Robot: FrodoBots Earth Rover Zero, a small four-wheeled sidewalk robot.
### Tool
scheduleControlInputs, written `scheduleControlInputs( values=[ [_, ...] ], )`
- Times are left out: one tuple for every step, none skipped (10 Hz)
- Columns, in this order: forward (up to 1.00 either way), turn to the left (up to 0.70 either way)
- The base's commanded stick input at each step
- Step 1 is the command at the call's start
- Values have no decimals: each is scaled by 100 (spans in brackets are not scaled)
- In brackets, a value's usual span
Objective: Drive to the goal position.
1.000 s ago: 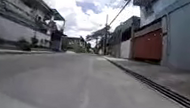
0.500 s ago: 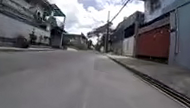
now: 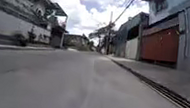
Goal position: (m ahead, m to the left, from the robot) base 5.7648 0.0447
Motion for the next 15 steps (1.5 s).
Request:
scheduleControlInputs(
  values=[
    [100, -26],
    [100, -5],
    [100, 0],
    [100, 0],
    [100, 0],
    [100, 0],
    [100, 0],
    [100, 0],
    [100, 0],
    [100, 0],
    [100, 0],
    [100, -2],
    [100, -4],
    [100, -9],
    [100, -40]
  ],
)
